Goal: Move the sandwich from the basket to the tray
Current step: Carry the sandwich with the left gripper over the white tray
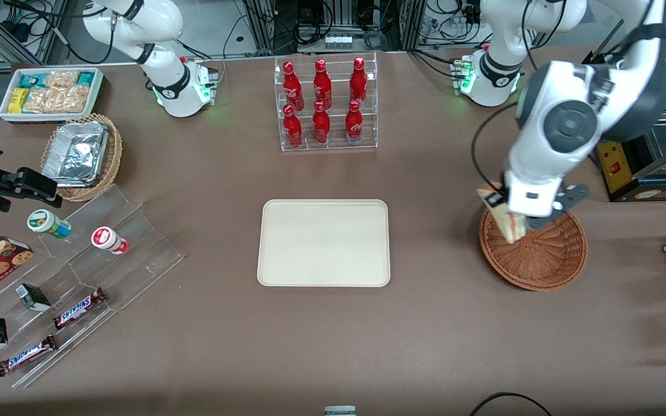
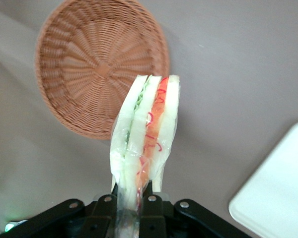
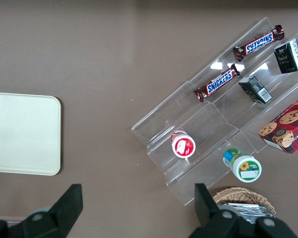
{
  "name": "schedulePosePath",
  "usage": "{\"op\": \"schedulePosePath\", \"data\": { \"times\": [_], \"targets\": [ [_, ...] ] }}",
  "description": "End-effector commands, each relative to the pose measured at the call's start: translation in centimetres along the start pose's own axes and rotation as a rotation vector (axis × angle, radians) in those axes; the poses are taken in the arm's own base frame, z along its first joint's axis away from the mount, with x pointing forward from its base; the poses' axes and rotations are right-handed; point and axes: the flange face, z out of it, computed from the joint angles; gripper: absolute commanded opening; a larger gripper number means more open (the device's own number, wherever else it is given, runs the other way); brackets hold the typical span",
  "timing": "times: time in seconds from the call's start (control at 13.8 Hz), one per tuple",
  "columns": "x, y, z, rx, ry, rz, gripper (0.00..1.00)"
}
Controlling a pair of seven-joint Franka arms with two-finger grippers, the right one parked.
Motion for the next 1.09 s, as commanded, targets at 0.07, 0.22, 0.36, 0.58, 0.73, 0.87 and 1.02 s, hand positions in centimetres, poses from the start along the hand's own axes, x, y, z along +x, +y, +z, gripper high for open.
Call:
{"op": "schedulePosePath", "data": {
  "times": [0.07, 0.22, 0.36, 0.58, 0.73, 0.87, 1.02],
  "targets": [
    [-5.4, 5.8, -1.5, -0.061, 0.018, 0.108, 0.10],
    [-8.7, 9.9, -1.6, -0.080, 0.036, 0.182, 0.10],
    [-10.4, 13.1, -0.5, -0.119, 0.056, 0.227, 0.09],
    [-13.3, 18.2, 2.8, -0.199, 0.099, 0.289, 0.09],
    [-15.6, 21.3, 6.2, -0.201, 0.121, 0.342, 0.09],
    [-15.6, 23.6, 9.7, -0.214, 0.140, 0.341, 0.09],
    [-16.3, 25.4, 12.0, -0.190, 0.161, 0.331, 0.09]
  ]
}}
